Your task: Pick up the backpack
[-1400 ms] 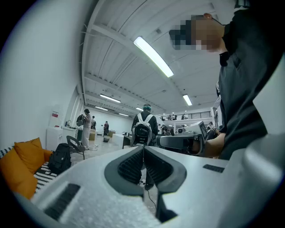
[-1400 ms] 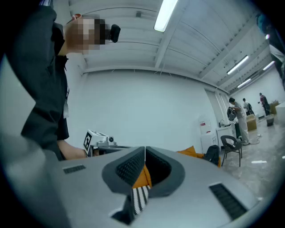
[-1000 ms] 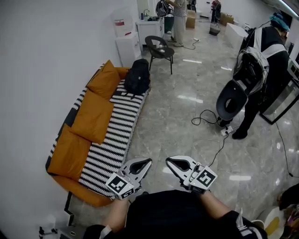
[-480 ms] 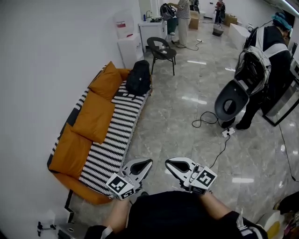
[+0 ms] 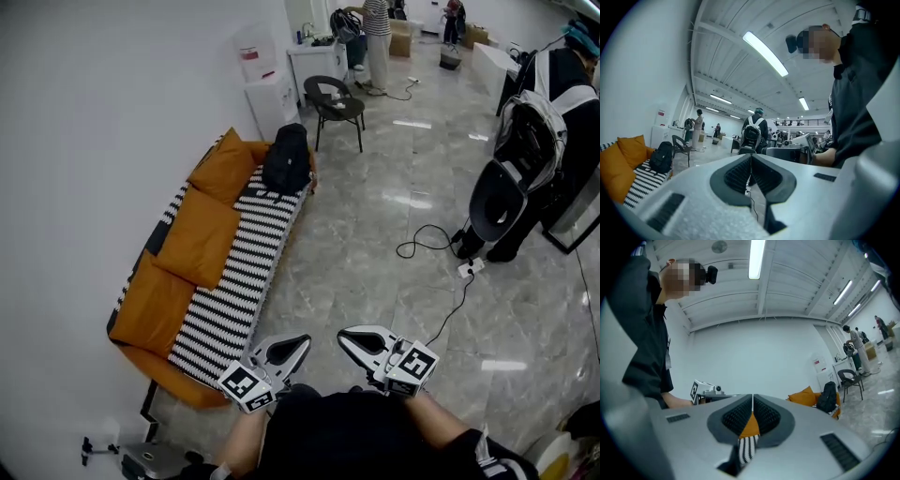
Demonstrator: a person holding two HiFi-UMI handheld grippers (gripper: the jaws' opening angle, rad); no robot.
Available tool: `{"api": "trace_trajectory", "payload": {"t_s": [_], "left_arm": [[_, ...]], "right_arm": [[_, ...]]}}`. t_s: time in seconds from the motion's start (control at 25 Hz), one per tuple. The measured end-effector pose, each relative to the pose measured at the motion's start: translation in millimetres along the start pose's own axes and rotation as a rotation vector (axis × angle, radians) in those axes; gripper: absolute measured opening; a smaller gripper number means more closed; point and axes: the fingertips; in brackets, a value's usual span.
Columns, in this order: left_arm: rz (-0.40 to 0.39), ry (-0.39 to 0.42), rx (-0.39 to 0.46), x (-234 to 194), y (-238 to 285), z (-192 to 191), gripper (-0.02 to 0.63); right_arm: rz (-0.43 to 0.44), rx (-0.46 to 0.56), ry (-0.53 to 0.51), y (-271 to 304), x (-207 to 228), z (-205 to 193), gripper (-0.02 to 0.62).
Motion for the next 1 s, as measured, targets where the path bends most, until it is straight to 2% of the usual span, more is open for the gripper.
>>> {"api": "trace_trajectory", "payload": {"t_s": [0.48, 0.68, 1.0], "left_arm": [[-0.053, -0.01, -0.062, 26.0, 25.2, -7.1, 0.025], [-0.063, -0.036, -0.056, 10.3, 32.7, -10.8, 0.025], [-0.096, -0.031, -0.032, -1.8, 59.9, -16.1, 0.025]], "right_arm": [[-0.002, 0.019, 0.092, -29.3, 18.3, -9.9, 0.029], [-0.021, 0.03, 0.098, -23.0, 33.5, -8.0, 0.029], [-0.067, 0.023, 0.094, -29.6, 56.5, -0.5, 0.029]]}}
Point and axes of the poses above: the fingertips, and each gripper's own axes: y forward along the fingers, x to its right, z out of its top, and after that the axes turned 13 degrees about y, right-handed
